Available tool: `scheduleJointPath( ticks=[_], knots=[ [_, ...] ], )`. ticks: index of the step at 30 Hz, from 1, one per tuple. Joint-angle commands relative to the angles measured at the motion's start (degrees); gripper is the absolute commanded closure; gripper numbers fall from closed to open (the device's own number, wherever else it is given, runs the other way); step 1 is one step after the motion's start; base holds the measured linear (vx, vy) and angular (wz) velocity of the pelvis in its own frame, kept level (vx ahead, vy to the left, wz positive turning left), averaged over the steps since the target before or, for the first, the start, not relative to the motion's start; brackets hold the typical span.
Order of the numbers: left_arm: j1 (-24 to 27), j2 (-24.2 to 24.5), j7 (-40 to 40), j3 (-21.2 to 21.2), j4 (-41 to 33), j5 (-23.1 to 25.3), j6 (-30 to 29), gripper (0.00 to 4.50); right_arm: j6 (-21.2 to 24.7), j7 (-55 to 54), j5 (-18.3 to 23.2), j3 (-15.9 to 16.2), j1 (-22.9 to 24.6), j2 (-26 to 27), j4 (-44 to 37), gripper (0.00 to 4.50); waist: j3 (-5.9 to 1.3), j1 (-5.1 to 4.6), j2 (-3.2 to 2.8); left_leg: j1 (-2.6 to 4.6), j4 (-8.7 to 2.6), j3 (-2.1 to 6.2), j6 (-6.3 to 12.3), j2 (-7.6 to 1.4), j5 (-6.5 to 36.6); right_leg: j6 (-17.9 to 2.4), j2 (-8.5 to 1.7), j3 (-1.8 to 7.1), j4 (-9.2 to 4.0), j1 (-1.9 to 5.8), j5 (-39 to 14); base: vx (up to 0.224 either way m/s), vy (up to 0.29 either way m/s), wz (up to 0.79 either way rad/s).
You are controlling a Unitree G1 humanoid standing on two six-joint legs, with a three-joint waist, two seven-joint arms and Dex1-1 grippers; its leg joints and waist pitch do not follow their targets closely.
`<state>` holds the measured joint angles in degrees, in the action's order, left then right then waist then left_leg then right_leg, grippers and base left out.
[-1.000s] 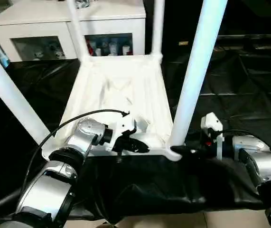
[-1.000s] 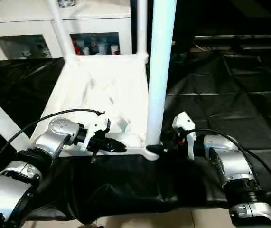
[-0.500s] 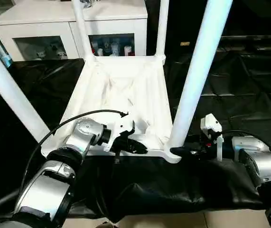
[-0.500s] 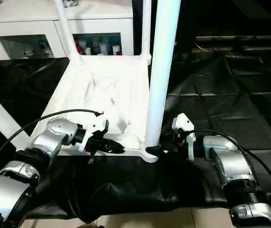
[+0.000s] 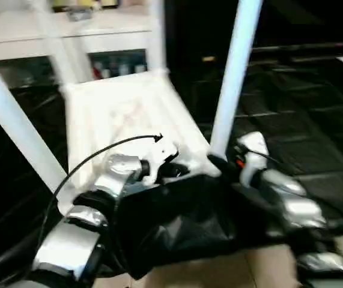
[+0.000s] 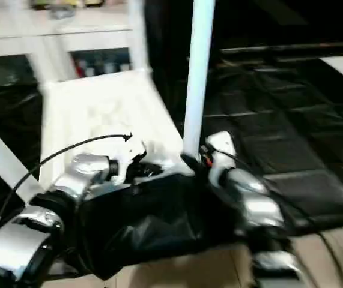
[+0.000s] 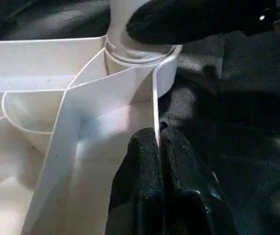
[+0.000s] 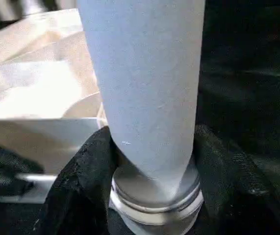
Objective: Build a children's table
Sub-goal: Rotate leg to tighten
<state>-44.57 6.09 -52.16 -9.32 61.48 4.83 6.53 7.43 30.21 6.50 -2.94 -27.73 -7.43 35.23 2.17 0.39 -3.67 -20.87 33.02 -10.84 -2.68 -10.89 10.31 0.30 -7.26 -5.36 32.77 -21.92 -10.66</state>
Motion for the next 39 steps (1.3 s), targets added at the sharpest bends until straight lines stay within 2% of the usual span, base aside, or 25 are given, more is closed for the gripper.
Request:
scheduleJointPath(
  ticks=[1, 3, 4, 5, 7, 8, 10, 12, 14, 15, 17, 18, 20, 23, 27, 34, 39],
  knots=[
    [-0.5, -7.3, -4.1, -3.2, -3.1, -0.7, 1.9, 4.5, 2.7, 4.0, 1.5, 5.0, 0.3, 5.3, 3.1, 2.4, -2.21, 0.14, 0.34, 0.87, -4.92, 1.69, -0.32, -1.61, 28.4, -6.9, -2.0, 1.55, -5.97, 0.9, -31.5, 0.0, 0.0, 0.0],
    [-0.3, -6.3, -5.3, -3.7, -3.1, -0.5, 2.4, 4.5, 3.1, 7.3, 3.2, 4.2, 1.1, 3.9, 1.1, 1.85, -2.38, 0.14, 0.33, 0.68, -5.04, 1.62, 0.2, -1.78, 27.7, -7.9, -1.89, 1.7, -5.67, 1.11, -28.4, 0.0, 0.0, 0.0],
    [-0.2, -5.8, -5.9, -3.7, -3.1, -0.4, 2.6, 4.5, 3.6, 9.5, 4.1, 4.0, 1.6, 2.9, 0.0, 1.71, -2.53, 0.29, 0.18, 0.61, -5.1, 1.44, 0.58, -1.92, 26.6, -9.4, -1.75, 1.88, -5.31, 1.27, -24.2, 0.0, 0.0, 0.0],
    [-0.1, -5.1, -6.9, -3.7, -3.1, -0.4, 2.7, 4.5, 4.6, 12.4, 5.1, 4.0, 2.3, 1.7, -1.6, 1.71, -2.59, 0.34, 0.2, 0.54, -5.09, 1.4, 0.87, -1.97, 26.2, -10.1, -1.75, 1.93, -5.12, 1.39, -22.7, 0.0, 0.0, 0.0],
    [0.1, -3.6, -9.0, -3.7, -3.3, -0.5, 3.1, 4.5, 5.4, 19.6, 5.7, 5.7, 4.6, -2.4, -5.6, 1.51, -2.78, 0.78, 0.16, 0.28, -4.96, 1.17, 1.97, -2.08, 24.2, -11.3, -1.63, 1.98, -4.7, 2.05, -18.0, 0.0, 0.0, 0.0],
    [0.3, -2.2, -11.1, -3.8, -3.3, -0.4, 3.5, 4.5, 5.4, 24.1, 5.3, 7.1, 6.4, -6.3, -8.0, 1.36, -3.04, 1.49, 0.03, 0.54, -4.63, 0.68, 2.88, -2.28, 21.6, -12.8, -1.63, 2.19, -4.31, 1.82, -13.8, 0.052, 0.002, 0.07],
    [0.4, -1.1, -12.9, -4.0, -3.2, -0.4, 3.8, 4.5, 5.1, 26.5, 5.2, 7.3, 7.2, -8.8, -8.8, 1.36, -3.35, 2.51, 0.21, 0.37, -4.02, 0.15, 4.79, -2.23, 17.1, -14.3, -1.73, 2.3, -3.61, 2.01, -9.3, 0.062, -0.007, 0.1],
    [0.5, 0.2, -15.7, -4.3, -3.3, -0.6, 4.2, 4.5, 4.9, 29.7, 5.3, 7.3, 7.8, -11.6, -9.4, 1.36, -3.54, 2.72, 0.22, -0.1, -3.83, 0.25, 5.44, -2.24, 14.1, -14.7, -1.8, 2.2, -3.12, 2.34, -6.9, 0.06, -0.017, 0.02],
    [0.8, 1.7, -20.0, -4.5, -3.8, -1.2, 4.6, 4.5, 4.6, 32.9, 5.1, 7.5, 8.1, -14.2, -9.7, 1.36, -3.66, 3.47, 0.26, 0.07, -3.46, 0.09, 6.7, -2.21, 11.9, -15.6, -1.83, 2.16, -2.78, 2.31, -4.5, 0.029, -0.01, 0.0],
    [0.9, 2.6, -22.6, -4.6, -4.1, -1.7, 4.6, 4.5, 4.6, 34.7, 5.1, 7.8, 8.0, -15.4, -10.0, 1.36, -3.65, 3.56, 0.41, 0.06, -3.43, 0.03, 6.93, -2.22, 11.5, -15.8, -1.8, 2.14, -2.78, 2.32, -4.2, 0.0, 0.0, 0.0],
    [1.0, 3.0, -23.8, -4.6, -4.2, -1.9, 4.5, 4.5, 4.7, 35.4, 5.2, 8.1, 7.9, -15.9, -10.2, 1.36, -3.68, 4.08, 0.2, 0.1, -3.37, 0.05, 7.25, -2.35, 10.4, -16.3, -1.89, 2.08, -2.57, 2.38, -3.7, 0.0, 0.0, 0.0],
    [1.0, 3.3, -24.9, -4.5, -4.3, -2.1, 4.4, 4.5, 4.9, 36.2, 5.3, 8.3, 7.9, -16.4, -10.5, 1.36, -3.63, 4.18, 0.37, 0.12, -3.38, 0.01, 7.25, -2.37, 10.4, -16.2, -1.85, 2.1, -2.63, 2.33, -3.9, 0.0, 0.0, 0.0],
    [1.1, 4.2, -27.7, -4.6, -4.6, -2.1, 3.9, 4.5, 5.7, 38.2, 5.5, 9.2, 7.8, -17.4, -11.5, 1.36, -3.62, 4.77, 0.34, 0.28, -3.53, 0.12, 6.74, -2.51, 10.6, -15.9, -1.85, 2.11, -2.56, 2.36, -5.2, 0.0, 0.0, 0.0],
    [1.0, 5.2, -30.0, -4.7, -4.6, -2.2, 3.9, 4.5, 5.1, 40.2, 5.0, 10.2, 6.9, -17.7, -11.2, 1.36, -3.47, 4.87, 0.43, 0.26, -3.76, 0.18, 5.8, -2.59, 11.9, -15.6, -1.97, 2.17, -2.66, 2.33, -7.1, 0.0, 0.0, 0.0],
    [0.8, 5.4, -30.6, -4.7, -4.6, -2.6, 3.7, 4.5, 4.6, 41.2, 5.3, 10.3, 5.7, -17.6, -10.1, 1.36, -3.54, 4.82, 0.7, 0.24, -3.72, 0.17, 5.07, -2.53, 12.0, -15.5, -2.02, 2.2, -2.63, 2.37, -7.5, 0.0, 0.0, 0.0],
    [1.0, 5.1, -30.5, -4.4, -4.9, -2.8, 3.7, 4.5, 4.6, 42.5, 6.3, 10.5, 5.8, -17.0, -10.4, 1.85, -3.76, 4.98, 0.61, 0.14, -3.3, 0.11, 6.77, -2.44, 8.5, -16.1, -1.93, 2.12, -2.18, 2.42, -3.5, 0.0, 0.0, 0.0],
    [0.8, 4.2, -25.7, -3.5, -4.0, -2.4, 4.3, 4.5, 4.5, 39.8, 6.1, 10.3, 7.8, -15.5, -11.2, 1.96, -3.72, 5.06, 0.63, 0.19, -3.34, 0.12, 6.56, -2.49, 9.4, -15.8, -1.97, 2.11, -2.37, 2.43, -5.3, 0.0, 0.0, 0.0]
  ],
)
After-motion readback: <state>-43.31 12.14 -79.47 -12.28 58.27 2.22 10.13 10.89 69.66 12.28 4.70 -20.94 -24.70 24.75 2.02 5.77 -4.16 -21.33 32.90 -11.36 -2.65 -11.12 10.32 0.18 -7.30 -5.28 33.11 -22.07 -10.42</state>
